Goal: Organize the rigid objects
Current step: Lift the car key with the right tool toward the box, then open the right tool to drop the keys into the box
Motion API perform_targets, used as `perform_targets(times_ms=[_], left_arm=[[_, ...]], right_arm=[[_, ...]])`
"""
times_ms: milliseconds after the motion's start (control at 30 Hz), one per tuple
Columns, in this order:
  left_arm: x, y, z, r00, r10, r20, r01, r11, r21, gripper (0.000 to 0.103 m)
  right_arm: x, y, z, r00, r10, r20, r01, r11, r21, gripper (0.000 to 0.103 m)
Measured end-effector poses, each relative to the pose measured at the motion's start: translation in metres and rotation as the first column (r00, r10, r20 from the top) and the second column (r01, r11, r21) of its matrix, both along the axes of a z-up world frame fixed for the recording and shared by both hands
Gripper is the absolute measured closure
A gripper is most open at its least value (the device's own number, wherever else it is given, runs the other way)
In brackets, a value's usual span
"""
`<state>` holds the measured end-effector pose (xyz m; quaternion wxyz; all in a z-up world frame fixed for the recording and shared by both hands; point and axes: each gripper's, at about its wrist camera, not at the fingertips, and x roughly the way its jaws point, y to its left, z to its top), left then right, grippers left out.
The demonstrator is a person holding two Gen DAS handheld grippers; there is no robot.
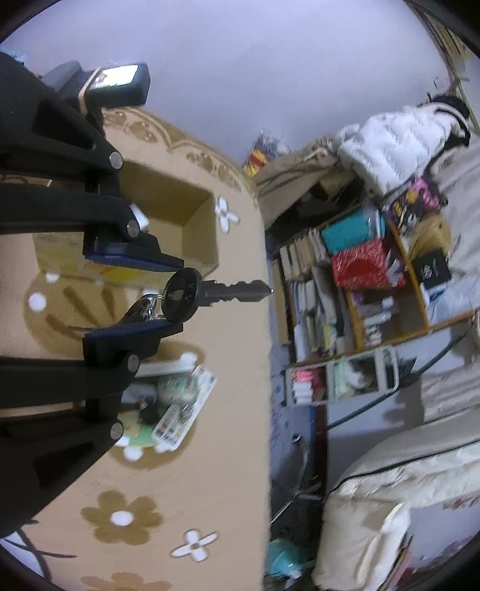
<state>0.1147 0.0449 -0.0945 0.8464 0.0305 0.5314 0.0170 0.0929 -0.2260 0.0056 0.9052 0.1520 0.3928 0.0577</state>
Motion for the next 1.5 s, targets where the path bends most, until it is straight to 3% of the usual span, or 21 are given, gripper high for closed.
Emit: perform_targets(times_ms=[167,400,733,900,1200,1500], left_arm=[[0.0,0.0,0.0,1.0,0.002,0.0,-0.002,1.0,-0.005,0.094],[0.0,0.001,0.0,1.0,0.002,0.0,-0.002,1.0,-0.004,0.094],[0.0,0.004,0.001,1.0,0.007,-0.004,-0.007,1.0,-0.022,0.094],[0.0,0.003,0.001,1.0,0.001,-0.004,-0.002,1.0,-0.017,0.094],[0.0,0.002,0.001,1.0,0.004,-0.006,-0.004,1.0,-0.024,0.093],[0.002,0.002,0.0,1.0,-0.001,-0.01,0.001,1.0,-0.031,0.093]], right_arm=[[0.004,0.03,0.015,0.997,0.074,0.028,-0.073,0.996,-0.045,0.075],[0.004,0.071,0.023,0.987,0.156,0.041,-0.155,0.988,-0.021,0.075],[0.017,0.117,-0.001,0.969,0.247,-0.011,-0.247,0.969,-0.018,0.075],[0.023,0.124,-0.021,0.963,0.263,-0.05,-0.266,0.961,-0.073,0.075],[0.036,0.121,-0.055,0.956,0.255,-0.148,-0.268,0.96,-0.078,0.075],[0.037,0.115,-0.052,0.963,0.235,-0.134,-0.246,0.967,-0.07,0.075]])
